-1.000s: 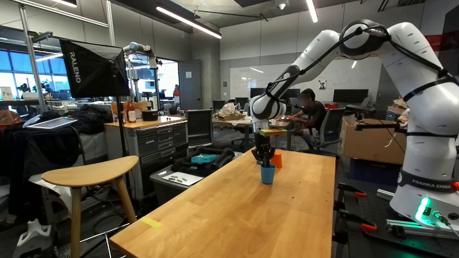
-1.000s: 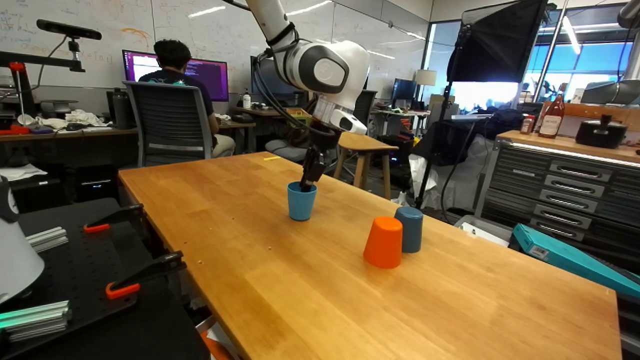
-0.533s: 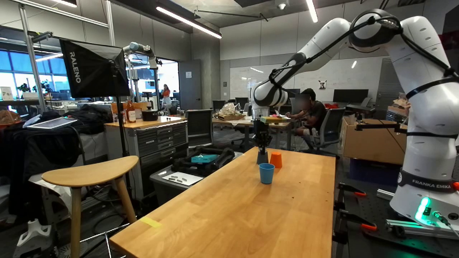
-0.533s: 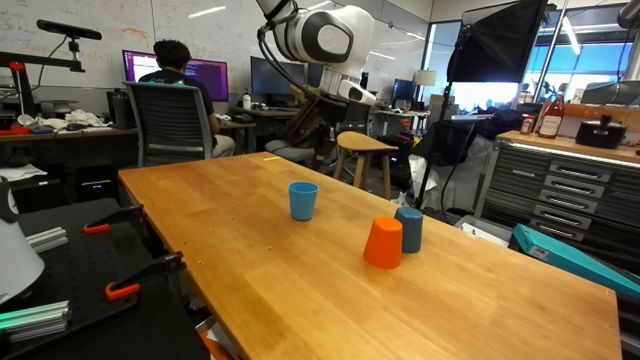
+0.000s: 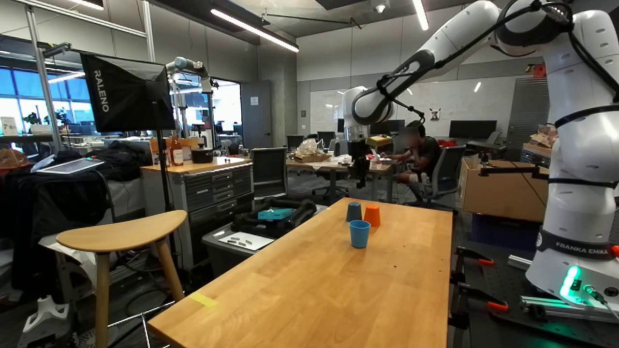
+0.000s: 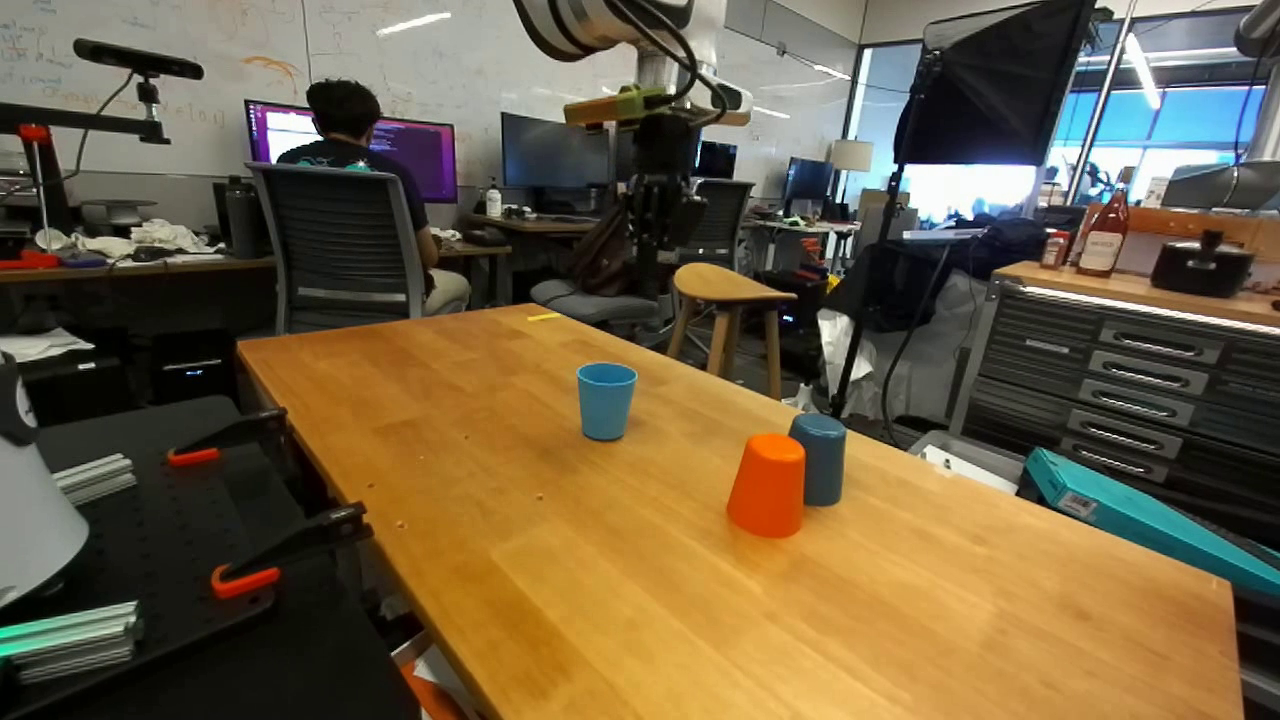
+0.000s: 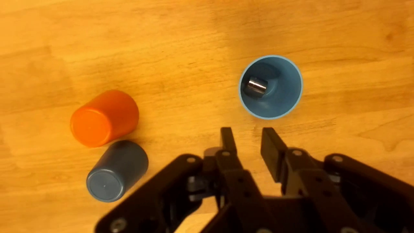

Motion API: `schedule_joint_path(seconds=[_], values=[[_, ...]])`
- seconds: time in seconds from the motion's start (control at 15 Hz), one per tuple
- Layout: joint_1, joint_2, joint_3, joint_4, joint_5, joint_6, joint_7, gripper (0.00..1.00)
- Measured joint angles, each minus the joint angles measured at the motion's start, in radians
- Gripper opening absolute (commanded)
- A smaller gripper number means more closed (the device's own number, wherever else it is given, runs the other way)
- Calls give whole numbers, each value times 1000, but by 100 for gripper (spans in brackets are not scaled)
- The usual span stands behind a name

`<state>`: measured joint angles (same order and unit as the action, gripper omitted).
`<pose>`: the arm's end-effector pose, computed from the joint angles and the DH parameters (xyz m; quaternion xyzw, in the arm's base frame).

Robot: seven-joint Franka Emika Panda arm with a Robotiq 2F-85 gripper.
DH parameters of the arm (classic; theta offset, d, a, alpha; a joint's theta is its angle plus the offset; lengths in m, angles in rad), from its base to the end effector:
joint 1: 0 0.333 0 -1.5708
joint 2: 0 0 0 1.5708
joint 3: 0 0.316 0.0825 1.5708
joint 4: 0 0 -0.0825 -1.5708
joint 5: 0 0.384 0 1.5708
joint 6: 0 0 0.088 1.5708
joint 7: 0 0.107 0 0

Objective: Place the silver object inside the light blue cup

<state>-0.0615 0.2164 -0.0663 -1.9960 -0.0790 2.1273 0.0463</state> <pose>0.5790 -0.0768 0.3465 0.9962 -0.0641 -0.0440 0.0380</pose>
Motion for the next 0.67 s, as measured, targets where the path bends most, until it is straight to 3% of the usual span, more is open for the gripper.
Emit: schedule_joint_path(seconds=[0.33, 0.47, 0.53, 0.67], values=[[3, -68, 6, -58, -36, 6, -69, 98], [3, -81, 7, -78, -37, 9, -83, 100], [3, -81, 7, -86, -37, 8, -83, 95], [3, -76, 6, -90, -37, 8, -83, 100]])
